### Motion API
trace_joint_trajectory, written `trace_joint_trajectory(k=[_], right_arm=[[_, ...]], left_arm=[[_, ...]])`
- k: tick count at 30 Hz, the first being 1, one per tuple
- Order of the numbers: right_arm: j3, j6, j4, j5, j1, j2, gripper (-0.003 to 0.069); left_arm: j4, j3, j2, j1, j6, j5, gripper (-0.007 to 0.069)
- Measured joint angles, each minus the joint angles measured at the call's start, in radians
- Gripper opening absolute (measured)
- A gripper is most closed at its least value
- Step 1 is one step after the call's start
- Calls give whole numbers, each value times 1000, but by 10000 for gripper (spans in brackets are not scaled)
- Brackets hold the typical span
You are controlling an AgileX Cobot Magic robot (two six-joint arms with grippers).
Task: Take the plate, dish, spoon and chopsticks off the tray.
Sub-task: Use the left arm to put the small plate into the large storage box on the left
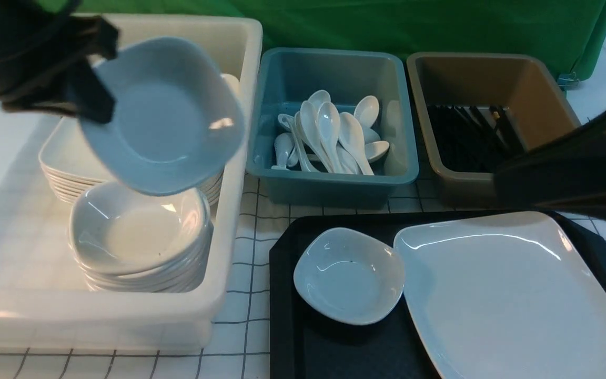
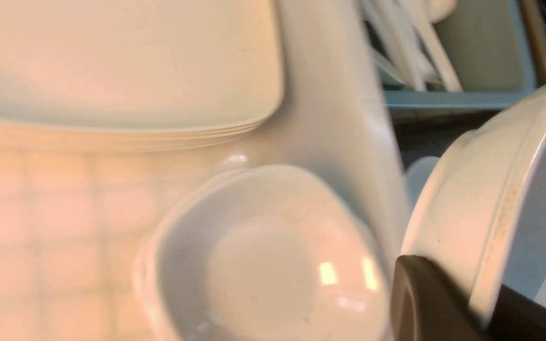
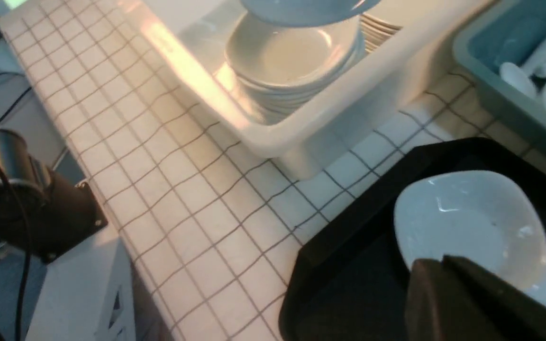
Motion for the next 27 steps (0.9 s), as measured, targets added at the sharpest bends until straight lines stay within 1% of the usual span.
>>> trace_joint_trajectory(k=[2, 4, 6, 7, 8, 9, 13, 15, 17, 19, 22, 25, 27], right_arm=[[-30, 4, -33, -30, 75, 50, 20], [-69, 31, -82, -47, 148, 99, 20], [-135, 69, -157, -56, 217, 160, 20], [-177, 94, -199, -57, 250, 193, 20], [-184, 99, -205, -58, 250, 198, 20], [-229, 125, -241, -59, 283, 230, 20], [-315, 153, -276, -64, 320, 283, 20], [-327, 155, -281, -64, 323, 290, 20], [-330, 155, -285, -64, 323, 291, 20], [-330, 156, -288, -64, 323, 291, 20], [-330, 156, -316, -63, 323, 291, 20], [-330, 184, -379, -46, 323, 291, 20], [-330, 229, -467, -12, 323, 291, 20]], left_arm=[[-37, 89, -40, 83, 0, -36, 29], [-68, 163, -68, 140, -2, -72, 29], [-105, 244, -82, 183, -2, -109, 29], [-126, 284, -84, 195, -2, -128, 29], [-130, 291, -84, 196, -2, -128, 29], [-153, 331, -83, 199, -2, -153, 29], [-215, 398, -80, 199, 26, -197, 50], [-229, 405, -80, 199, 26, -206, 83], [-234, 406, -80, 200, 31, -208, 136], [-237, 406, -80, 200, 34, -208, 203], [-207, 403, -80, 200, 59, -167, 336], [-115, 354, -80, 200, 72, -82, 419], [-6, 270, -80, 200, 48, 5, 452]])
